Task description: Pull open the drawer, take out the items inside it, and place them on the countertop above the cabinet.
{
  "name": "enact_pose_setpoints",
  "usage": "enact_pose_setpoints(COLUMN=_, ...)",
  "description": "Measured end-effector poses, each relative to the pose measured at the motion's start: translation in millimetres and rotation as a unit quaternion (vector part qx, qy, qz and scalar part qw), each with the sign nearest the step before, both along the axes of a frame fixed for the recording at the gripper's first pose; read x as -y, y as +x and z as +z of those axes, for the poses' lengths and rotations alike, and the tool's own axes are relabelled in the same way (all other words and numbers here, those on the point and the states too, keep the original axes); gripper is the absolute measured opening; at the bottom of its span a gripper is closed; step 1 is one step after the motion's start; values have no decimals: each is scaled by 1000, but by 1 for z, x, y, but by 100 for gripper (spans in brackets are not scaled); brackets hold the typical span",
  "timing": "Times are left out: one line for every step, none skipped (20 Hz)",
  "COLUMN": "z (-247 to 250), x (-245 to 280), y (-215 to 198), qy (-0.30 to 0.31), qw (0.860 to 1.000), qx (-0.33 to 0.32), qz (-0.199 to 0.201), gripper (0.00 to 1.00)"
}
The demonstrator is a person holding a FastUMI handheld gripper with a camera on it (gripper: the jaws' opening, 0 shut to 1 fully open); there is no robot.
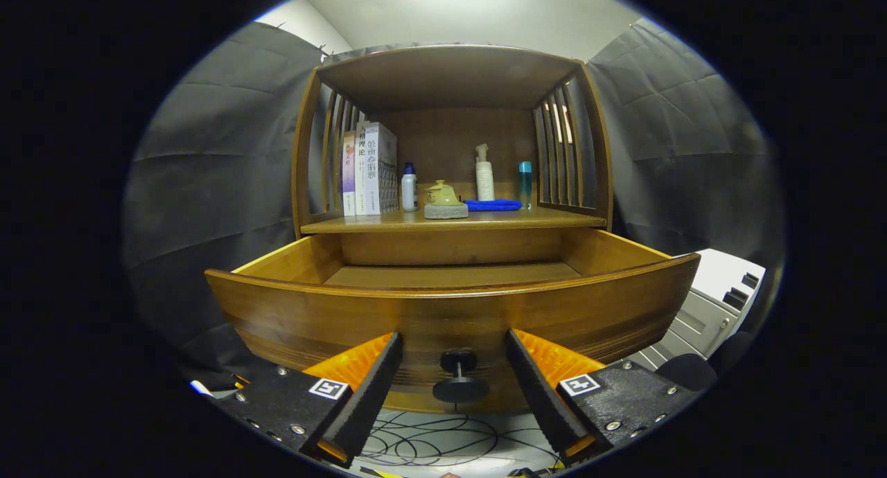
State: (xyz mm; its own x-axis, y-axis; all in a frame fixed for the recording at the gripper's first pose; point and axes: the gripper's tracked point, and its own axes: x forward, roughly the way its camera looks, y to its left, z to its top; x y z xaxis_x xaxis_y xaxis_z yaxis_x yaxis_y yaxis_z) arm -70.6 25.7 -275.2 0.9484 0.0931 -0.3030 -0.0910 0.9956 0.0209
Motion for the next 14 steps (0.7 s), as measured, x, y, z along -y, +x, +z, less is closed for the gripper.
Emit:
enact_pose_setpoints(z=0, x=-1, y=1, qy=1, qw=1000, qx=0, qz=0, gripper=95)
enact_pose_setpoints(z=1, x=-1, y=3, qy=-2, qw=1000, qx=0, qz=0, gripper=95)
enact_pose_setpoints(z=0, x=-1, y=6, qy=-3, qw=1000, qx=-2, qz=1, gripper=95)
enact_pose_setpoints(z=1, x=-1, y=8, qy=-1, qw=1000, qx=-2, qz=0, gripper=95)
enact_pose_setpoints(z=0, x=-1, y=6, qy=0, qw=1000, qx=-3, qz=0, gripper=95)
enact_pose_setpoints(z=0, x=-1, y=8, qy=-1, qw=1000, qx=-3, qz=0, gripper=95)
enact_pose_setpoints(z=0, x=-1, y=9, qy=-3, qw=1000, qx=-3, qz=0, gripper=95)
enact_pose_setpoints(z=1, x=-1, y=12, qy=-2, qw=1000, qx=-1, qz=-1, gripper=95)
enact_pose_setpoints(z=-1, x=-2, y=16, qy=-2, qw=1000, qx=-1, qz=-1, gripper=95)
enact_pose_setpoints(z=-1, x=-3, y=21, qy=-7, qw=1000, qx=2, qz=-1, gripper=95)
enact_pose_setpoints(z=0, x=-4, y=33, qy=-8, qw=1000, qx=6, qz=-2, gripper=95)
enact_pose_setpoints(z=4, x=-5, y=44, qy=-3, qw=1000, qx=13, qz=-4, gripper=95)
enact_pose_setpoints(z=3, x=-8, y=57, qy=0, qw=1000, qx=18, qz=-6, gripper=94)
enact_pose_setpoints(z=-5, x=-10, y=66, qy=-2, qw=1000, qx=7, qz=-5, gripper=94)
